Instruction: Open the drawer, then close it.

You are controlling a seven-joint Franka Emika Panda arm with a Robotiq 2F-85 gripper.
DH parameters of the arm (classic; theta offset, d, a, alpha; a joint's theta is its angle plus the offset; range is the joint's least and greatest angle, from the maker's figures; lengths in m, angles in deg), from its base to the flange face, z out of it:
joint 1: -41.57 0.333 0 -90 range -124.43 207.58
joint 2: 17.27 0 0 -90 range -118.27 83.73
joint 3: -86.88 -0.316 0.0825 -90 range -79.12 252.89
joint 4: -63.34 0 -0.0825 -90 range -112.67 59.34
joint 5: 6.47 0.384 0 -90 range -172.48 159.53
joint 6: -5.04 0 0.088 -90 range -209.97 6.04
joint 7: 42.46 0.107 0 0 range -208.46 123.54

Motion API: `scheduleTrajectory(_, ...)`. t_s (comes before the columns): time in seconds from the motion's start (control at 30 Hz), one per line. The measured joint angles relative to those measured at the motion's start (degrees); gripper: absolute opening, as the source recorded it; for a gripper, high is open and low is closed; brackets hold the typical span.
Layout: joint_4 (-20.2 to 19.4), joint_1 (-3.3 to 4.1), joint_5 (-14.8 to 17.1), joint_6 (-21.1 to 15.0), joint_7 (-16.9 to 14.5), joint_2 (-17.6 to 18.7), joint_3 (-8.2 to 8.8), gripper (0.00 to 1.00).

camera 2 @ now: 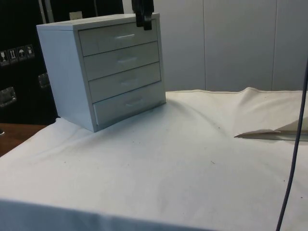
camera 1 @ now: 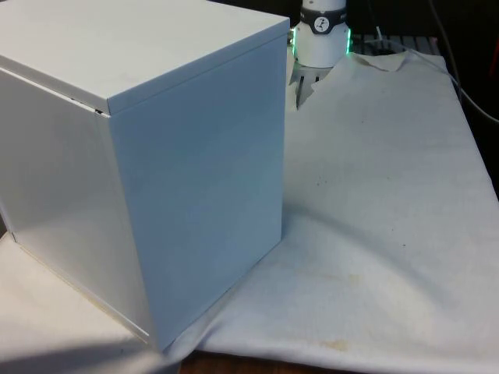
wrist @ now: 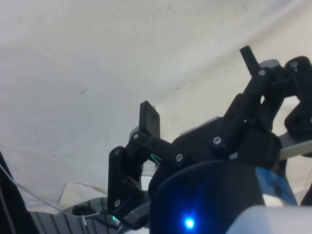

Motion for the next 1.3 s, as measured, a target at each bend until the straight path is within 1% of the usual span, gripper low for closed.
scheduleTrajectory(0.3, 0.0, 0.0, 0.1, 0.0, -2.5, 0.1, 0.06, 1.0)
scheduleTrajectory(0.47, -0.1, 0.0, 0.1, 0.0, -4.6, 0.1, 0.29, 1.0)
scheduleTrajectory(0.5, -0.1, 0.0, 0.1, -0.1, -5.4, 0.1, 0.4, 1.0)
scheduleTrajectory(0.6, -0.1, 0.0, 0.1, -0.1, -5.8, 0.1, 0.46, 1.0)
scheduleTrajectory(0.87, -0.2, -0.06, 0.2, -1.0, -9.9, 0.3, 1.03, 1.0)
scheduleTrajectory(1.07, -0.3, -0.06, 0.2, -1.0, -11.5, 0.4, 1.32, 1.0)
scheduleTrajectory(1.17, -0.3, -0.06, 0.2, -1.0, -13.1, 0.4, 1.6, 1.0)
scheduleTrajectory(1.3, -0.3, -0.06, 0.2, -1.0, -14.2, 0.5, 1.83, 1.0)
